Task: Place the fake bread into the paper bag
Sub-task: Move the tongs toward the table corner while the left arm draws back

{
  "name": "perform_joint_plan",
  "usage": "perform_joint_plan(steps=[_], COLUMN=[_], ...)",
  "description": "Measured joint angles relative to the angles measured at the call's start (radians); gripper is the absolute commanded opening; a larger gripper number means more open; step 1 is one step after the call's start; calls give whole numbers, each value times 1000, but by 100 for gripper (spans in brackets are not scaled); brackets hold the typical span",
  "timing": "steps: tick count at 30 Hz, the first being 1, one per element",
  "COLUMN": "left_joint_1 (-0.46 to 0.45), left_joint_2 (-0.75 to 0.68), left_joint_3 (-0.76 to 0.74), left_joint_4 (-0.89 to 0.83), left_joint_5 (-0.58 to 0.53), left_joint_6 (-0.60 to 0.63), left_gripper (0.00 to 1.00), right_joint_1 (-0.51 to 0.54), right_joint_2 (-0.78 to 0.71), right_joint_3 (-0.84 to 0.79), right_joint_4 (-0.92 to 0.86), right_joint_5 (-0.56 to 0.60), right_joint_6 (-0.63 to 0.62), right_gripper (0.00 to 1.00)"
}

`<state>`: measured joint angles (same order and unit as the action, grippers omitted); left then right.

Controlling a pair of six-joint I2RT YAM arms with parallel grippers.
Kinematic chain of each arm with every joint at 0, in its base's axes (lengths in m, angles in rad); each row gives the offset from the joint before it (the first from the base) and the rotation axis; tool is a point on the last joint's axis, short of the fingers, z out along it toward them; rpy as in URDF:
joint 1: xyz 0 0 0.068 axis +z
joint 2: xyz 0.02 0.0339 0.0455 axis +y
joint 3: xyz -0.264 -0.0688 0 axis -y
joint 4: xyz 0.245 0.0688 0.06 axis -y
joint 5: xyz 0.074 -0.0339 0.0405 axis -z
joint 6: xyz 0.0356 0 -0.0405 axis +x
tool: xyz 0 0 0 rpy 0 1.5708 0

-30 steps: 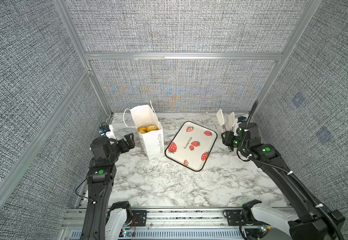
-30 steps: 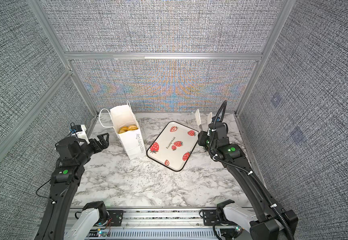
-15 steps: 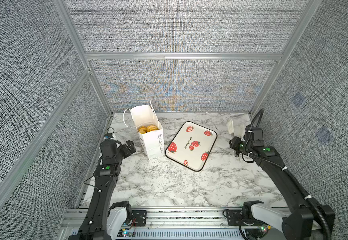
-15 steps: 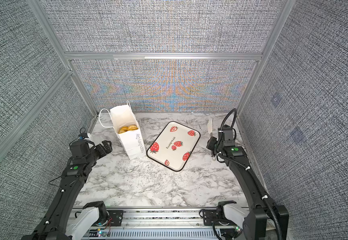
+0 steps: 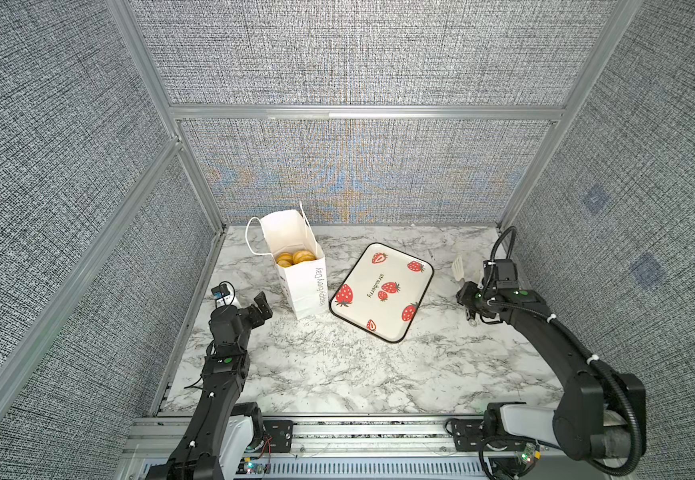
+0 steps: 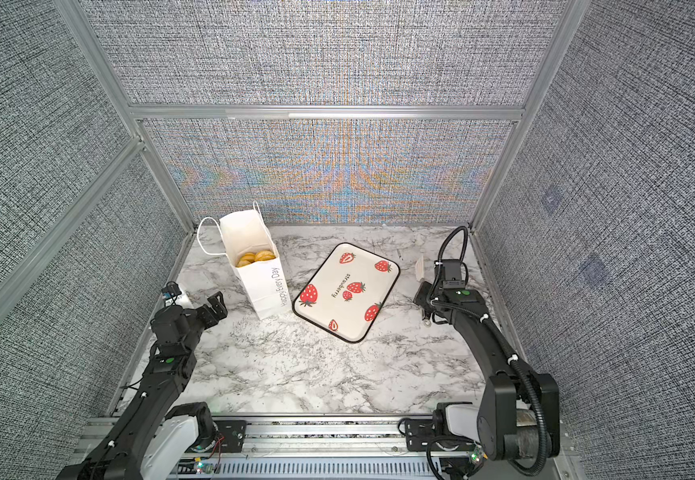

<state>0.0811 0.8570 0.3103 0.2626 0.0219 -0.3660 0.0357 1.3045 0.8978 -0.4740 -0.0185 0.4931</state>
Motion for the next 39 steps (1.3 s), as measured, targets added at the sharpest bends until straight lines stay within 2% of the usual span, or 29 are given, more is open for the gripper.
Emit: perform_joint_plan(steps=[11,19,31,39], left_joint_1=[0,0,0,0], left_joint_2=[47,81,148,167], left_joint_3=[-25,-56,-59,-62], left_joint_4=[188,286,395,441], left_joint_5=[-24,-46,-60,-75], left_joint_6=[73,119,179,201], left_gripper=[99,99,99,99], right_joint_1=[-23,-25,-34,-42], right_joint_2=[159,294,574,758], right_joint_3=[12,113,392,563], right_joint_4=[18,29,7,-24], right_joint_5=[-14,-15,90,108], right_joint_6=[-13,-29,-60,-85], right_gripper=[52,52,52,52])
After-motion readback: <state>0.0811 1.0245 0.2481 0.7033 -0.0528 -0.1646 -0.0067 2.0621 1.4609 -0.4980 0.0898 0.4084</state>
